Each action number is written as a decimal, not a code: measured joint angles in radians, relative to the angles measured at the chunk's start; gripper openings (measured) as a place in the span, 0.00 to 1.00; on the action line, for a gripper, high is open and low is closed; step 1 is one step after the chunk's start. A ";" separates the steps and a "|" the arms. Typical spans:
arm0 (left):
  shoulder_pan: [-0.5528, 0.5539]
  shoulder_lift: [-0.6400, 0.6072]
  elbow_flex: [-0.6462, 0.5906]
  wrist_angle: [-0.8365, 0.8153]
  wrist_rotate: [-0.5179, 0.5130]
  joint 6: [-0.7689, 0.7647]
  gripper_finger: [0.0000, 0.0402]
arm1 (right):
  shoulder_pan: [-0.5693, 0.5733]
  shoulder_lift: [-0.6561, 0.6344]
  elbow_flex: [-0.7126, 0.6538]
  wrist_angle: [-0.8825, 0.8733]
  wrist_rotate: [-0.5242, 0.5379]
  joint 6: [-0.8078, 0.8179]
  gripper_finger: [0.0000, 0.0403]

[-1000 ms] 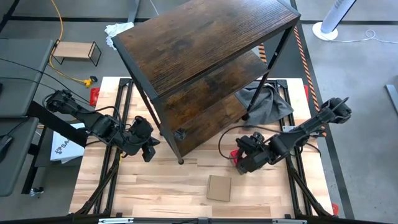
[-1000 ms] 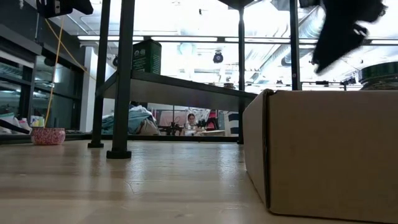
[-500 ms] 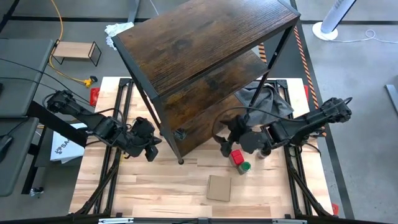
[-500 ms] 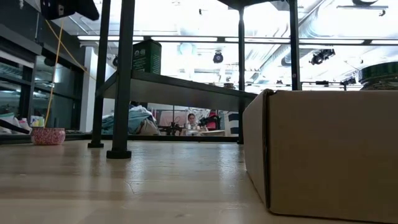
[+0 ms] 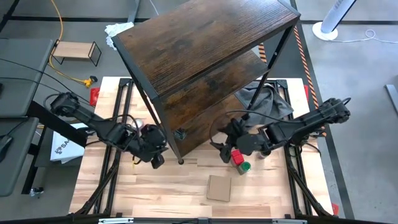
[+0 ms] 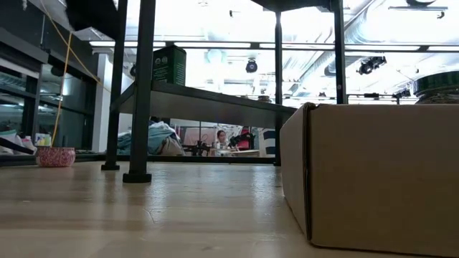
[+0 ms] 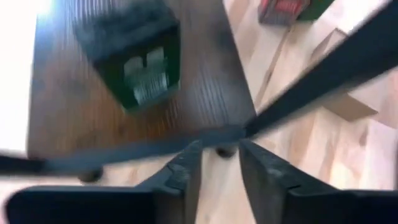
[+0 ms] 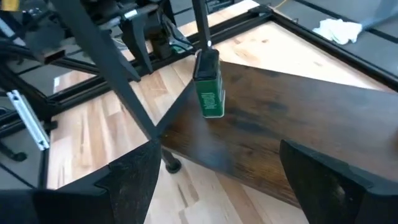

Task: Shelf spices
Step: Remove the black seasoning can from the shelf

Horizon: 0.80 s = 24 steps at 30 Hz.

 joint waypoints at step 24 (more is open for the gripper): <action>0.151 0.017 0.041 0.102 -0.090 0.808 0.60 | 0.005 0.097 -0.001 0.110 -0.194 0.152 0.80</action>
